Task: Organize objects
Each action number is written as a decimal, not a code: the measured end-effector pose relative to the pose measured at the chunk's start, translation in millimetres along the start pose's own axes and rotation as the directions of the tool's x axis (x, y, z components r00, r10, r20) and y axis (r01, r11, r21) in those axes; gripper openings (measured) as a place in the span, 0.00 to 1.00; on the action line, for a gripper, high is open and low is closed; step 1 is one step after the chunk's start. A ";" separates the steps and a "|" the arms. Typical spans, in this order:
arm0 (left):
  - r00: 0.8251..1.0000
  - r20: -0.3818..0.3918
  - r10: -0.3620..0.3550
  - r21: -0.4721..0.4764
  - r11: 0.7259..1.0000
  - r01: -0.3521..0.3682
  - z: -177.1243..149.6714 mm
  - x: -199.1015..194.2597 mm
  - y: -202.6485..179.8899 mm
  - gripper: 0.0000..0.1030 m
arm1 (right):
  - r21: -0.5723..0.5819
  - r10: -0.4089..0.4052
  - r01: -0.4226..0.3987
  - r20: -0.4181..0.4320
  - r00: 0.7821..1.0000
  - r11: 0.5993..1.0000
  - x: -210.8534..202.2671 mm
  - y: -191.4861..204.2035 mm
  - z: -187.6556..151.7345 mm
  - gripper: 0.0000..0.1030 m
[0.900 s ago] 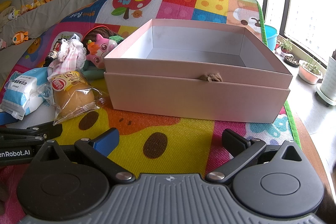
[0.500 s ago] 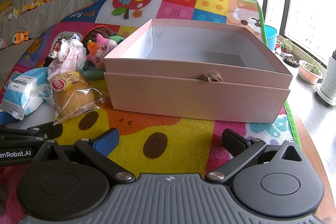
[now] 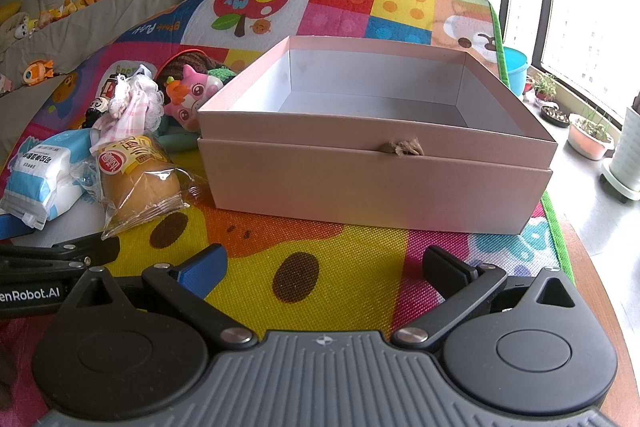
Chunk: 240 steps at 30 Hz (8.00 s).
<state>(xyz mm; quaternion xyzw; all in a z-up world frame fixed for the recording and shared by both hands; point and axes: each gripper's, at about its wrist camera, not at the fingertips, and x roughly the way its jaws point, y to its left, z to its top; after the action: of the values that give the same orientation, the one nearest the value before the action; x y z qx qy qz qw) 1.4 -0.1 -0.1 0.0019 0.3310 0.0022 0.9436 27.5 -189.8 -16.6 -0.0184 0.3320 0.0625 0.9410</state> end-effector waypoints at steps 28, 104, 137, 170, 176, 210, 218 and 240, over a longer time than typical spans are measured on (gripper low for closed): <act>0.981 0.196 0.002 -0.012 1.000 0.000 32.7 -62.8 50.4 0.99 | -0.004 0.014 -0.014 -0.001 1.000 1.000 -2.2 -5.1 -0.8 1.00; 0.983 -0.137 -0.125 0.152 0.978 0.145 128.5 72.5 -142.4 0.61 | -0.117 0.132 -0.106 0.244 0.961 0.987 -119.4 -63.5 -25.5 0.51; 0.938 -0.005 -0.347 -0.228 0.914 0.337 25.2 -2.5 80.2 0.56 | 0.053 0.200 -0.194 -0.173 0.964 0.980 28.5 -63.5 125.7 0.64; 0.958 0.001 -0.288 0.075 0.955 0.287 98.3 42.8 15.0 0.54 | -0.035 0.133 -0.139 -0.134 0.982 0.990 73.8 -20.6 152.3 0.70; 0.936 0.001 -0.351 0.113 0.930 0.349 86.8 27.4 16.6 0.54 | -0.013 0.195 -0.199 -0.148 0.970 0.980 69.2 -33.9 135.9 0.71; 0.896 -0.044 -0.442 -0.199 0.883 0.425 14.0 -40.0 138.4 0.41 | -0.465 0.355 -0.307 0.017 0.935 0.830 -36.3 95.2 10.1 0.77; 0.896 -0.099 -0.434 -0.138 0.897 0.419 16.3 -21.6 129.1 0.42 | -0.376 0.348 -0.358 -0.096 0.932 0.855 -16.6 101.2 19.2 0.31; 0.938 -0.074 -0.339 0.049 0.938 0.343 7.8 -11.0 73.8 0.42 | -0.266 0.305 -0.289 0.020 0.952 0.920 -49.1 43.3 2.9 0.51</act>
<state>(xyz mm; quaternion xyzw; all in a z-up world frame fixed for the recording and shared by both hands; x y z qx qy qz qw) -2.5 73.6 13.2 -0.0265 0.3563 -0.1713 0.9181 -14.2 -151.8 16.8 -0.0893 0.2907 0.2480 0.9198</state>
